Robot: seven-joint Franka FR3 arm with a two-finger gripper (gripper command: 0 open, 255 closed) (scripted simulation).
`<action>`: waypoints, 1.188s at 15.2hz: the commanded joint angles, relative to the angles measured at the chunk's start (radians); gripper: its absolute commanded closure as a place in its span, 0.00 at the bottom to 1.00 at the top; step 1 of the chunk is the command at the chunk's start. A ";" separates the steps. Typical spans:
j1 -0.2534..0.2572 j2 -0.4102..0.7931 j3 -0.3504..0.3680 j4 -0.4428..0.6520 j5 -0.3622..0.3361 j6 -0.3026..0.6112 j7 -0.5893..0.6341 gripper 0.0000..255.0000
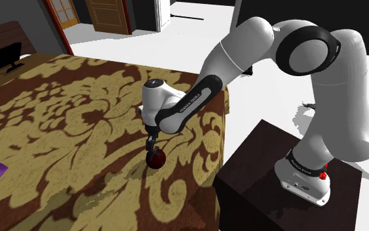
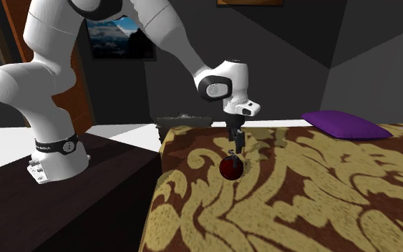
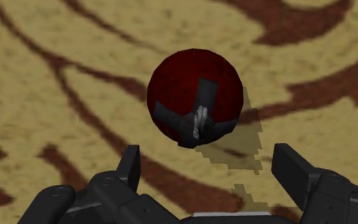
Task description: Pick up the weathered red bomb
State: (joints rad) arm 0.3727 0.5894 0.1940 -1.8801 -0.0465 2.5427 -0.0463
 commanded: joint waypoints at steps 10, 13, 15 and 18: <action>0.013 0.084 -0.012 0.021 -0.014 0.064 0.003 1.00; 0.013 0.084 -0.012 0.021 -0.013 0.064 0.003 1.00; 0.013 0.084 -0.012 0.021 -0.013 0.064 0.003 1.00; 0.013 0.085 -0.012 0.022 -0.014 0.064 0.003 1.00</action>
State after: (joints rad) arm 0.3853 0.6737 0.1817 -1.8585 -0.0602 2.6066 -0.0431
